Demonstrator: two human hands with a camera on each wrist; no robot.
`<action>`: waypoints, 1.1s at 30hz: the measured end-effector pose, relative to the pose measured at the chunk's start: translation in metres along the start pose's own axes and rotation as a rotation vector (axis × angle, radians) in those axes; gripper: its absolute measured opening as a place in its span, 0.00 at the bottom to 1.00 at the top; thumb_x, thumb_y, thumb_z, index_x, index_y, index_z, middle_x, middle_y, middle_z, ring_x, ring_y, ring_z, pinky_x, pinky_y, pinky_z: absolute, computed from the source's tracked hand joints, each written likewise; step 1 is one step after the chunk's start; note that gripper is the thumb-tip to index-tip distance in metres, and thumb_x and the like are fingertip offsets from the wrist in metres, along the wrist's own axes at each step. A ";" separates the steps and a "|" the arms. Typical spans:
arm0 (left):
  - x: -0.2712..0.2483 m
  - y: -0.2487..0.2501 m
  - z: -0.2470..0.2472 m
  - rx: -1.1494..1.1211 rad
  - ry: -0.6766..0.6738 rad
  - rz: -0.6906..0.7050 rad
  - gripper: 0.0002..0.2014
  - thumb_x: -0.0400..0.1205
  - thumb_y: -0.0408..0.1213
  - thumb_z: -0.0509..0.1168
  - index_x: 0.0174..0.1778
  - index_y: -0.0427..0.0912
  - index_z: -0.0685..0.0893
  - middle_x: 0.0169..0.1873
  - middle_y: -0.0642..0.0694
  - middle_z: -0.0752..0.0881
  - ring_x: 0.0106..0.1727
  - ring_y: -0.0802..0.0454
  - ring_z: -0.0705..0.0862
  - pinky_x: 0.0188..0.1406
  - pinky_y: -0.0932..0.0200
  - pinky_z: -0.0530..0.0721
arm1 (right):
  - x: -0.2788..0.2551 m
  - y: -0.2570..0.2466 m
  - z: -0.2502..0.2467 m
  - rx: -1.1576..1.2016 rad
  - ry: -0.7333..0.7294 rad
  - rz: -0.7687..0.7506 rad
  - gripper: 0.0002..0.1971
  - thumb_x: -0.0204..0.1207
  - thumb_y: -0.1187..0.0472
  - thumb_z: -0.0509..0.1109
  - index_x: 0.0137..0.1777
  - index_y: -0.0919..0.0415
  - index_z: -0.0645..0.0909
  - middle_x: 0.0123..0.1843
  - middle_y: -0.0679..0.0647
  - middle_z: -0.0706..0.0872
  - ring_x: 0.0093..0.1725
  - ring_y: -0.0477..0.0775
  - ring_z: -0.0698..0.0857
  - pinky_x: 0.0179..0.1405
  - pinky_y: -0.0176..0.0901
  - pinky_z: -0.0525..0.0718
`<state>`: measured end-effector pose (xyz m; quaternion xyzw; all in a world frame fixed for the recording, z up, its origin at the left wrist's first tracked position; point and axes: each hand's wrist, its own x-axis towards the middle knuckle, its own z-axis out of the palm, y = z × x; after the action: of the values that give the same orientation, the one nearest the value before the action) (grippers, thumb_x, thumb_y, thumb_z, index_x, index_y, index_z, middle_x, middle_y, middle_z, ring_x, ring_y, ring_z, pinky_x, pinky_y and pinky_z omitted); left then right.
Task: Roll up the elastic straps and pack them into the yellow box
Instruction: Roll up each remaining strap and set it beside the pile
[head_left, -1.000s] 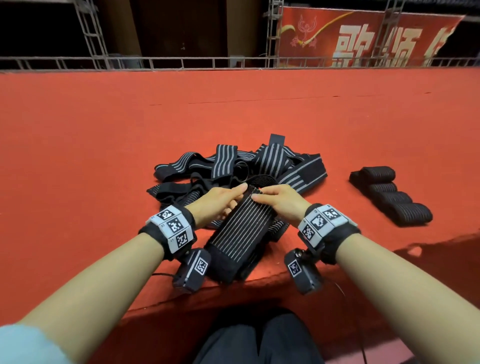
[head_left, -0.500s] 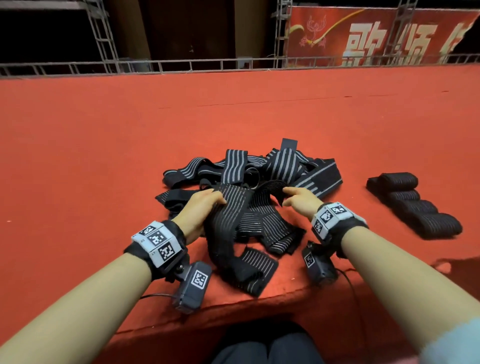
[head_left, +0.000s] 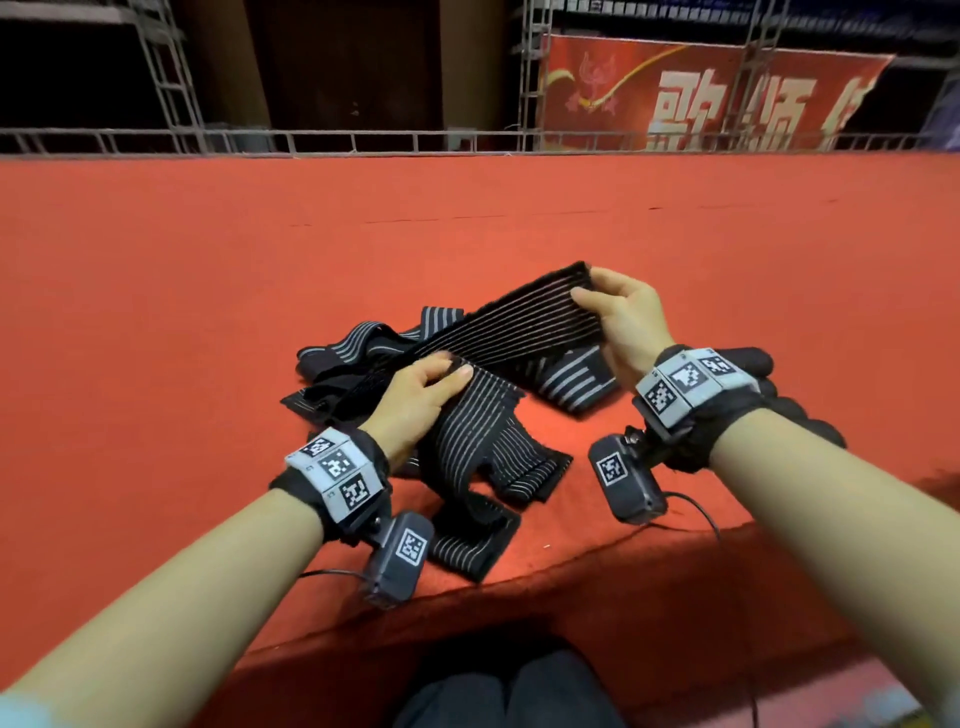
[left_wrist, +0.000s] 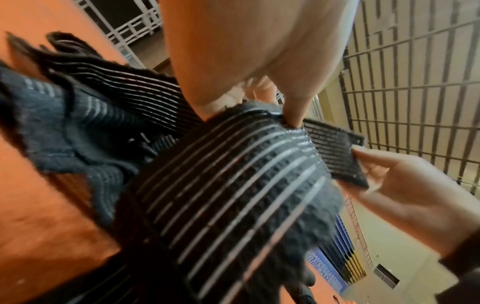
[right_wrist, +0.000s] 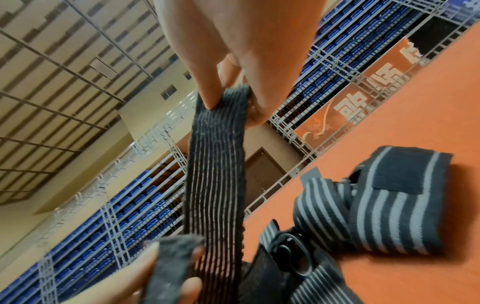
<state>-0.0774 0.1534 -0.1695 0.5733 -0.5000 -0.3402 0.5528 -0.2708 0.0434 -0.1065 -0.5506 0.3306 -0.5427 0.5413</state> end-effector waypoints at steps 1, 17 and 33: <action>0.004 0.001 0.002 0.105 0.048 0.058 0.05 0.83 0.40 0.66 0.48 0.44 0.86 0.73 0.47 0.74 0.69 0.52 0.77 0.70 0.56 0.74 | -0.002 -0.007 0.002 0.019 0.002 -0.011 0.16 0.76 0.77 0.66 0.63 0.73 0.81 0.52 0.61 0.87 0.50 0.57 0.87 0.55 0.51 0.85; 0.016 -0.035 0.000 0.572 -0.149 -0.077 0.17 0.77 0.41 0.71 0.22 0.46 0.79 0.29 0.53 0.82 0.35 0.55 0.79 0.45 0.56 0.76 | -0.011 -0.034 -0.041 -0.415 0.188 0.047 0.11 0.74 0.65 0.62 0.30 0.54 0.77 0.24 0.44 0.82 0.39 0.52 0.80 0.38 0.40 0.77; -0.047 -0.035 0.021 0.767 -0.365 0.455 0.10 0.77 0.40 0.68 0.37 0.37 0.86 0.56 0.51 0.88 0.57 0.51 0.83 0.58 0.62 0.76 | -0.054 0.067 0.023 -0.888 -0.660 0.284 0.20 0.70 0.68 0.75 0.63 0.56 0.83 0.62 0.55 0.84 0.63 0.51 0.82 0.68 0.43 0.78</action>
<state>-0.1030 0.1875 -0.2149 0.5430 -0.7908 -0.0969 0.2653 -0.2440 0.0867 -0.1797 -0.8158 0.4111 -0.0730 0.4001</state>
